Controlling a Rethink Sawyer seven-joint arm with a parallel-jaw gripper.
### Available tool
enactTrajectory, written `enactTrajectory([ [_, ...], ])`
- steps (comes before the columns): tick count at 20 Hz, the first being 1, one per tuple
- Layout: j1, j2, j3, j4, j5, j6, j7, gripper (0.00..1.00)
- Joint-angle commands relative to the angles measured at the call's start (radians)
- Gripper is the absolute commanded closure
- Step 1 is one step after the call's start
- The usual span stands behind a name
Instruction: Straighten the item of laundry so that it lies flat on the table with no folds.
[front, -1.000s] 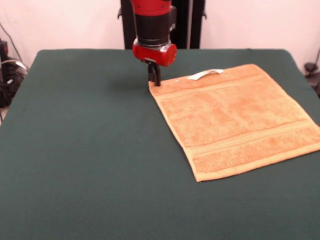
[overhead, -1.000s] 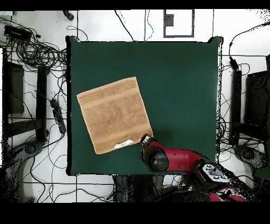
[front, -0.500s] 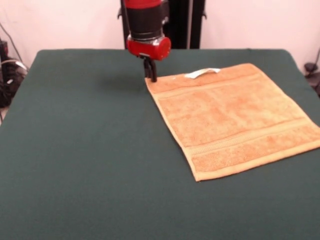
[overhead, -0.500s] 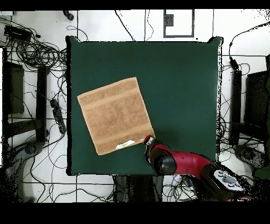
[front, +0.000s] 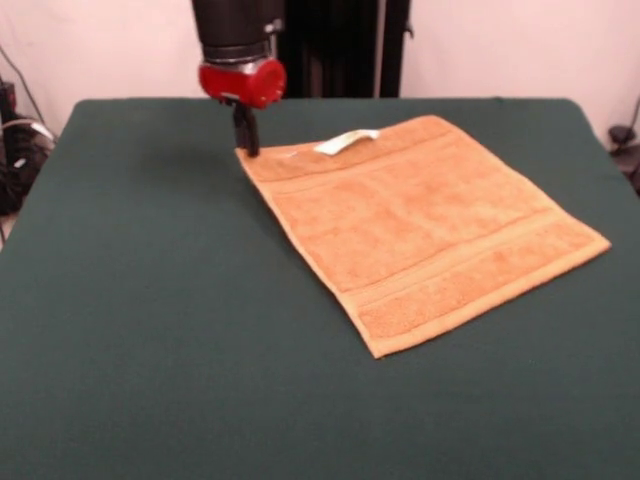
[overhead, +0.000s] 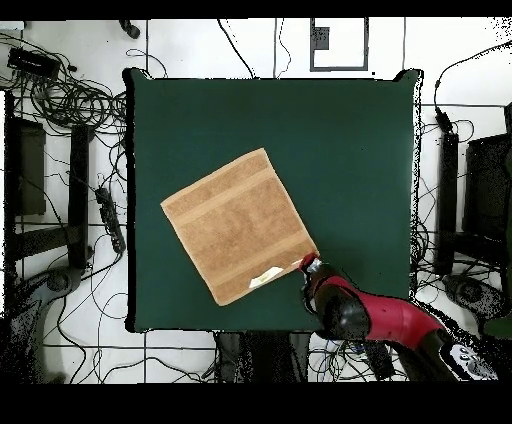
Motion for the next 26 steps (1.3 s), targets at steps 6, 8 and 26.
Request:
enactTrajectory([
  [6,-0.030,-0.021,0.145,-0.099,-0.032,0.132,-0.073,1.00],
  [8,-0.026,-0.021,0.142,-0.098,-0.039,0.129,-0.074,1.00],
  [26,0.001,-0.006,0.135,-0.086,-0.056,0.038,0.000,0.00],
])
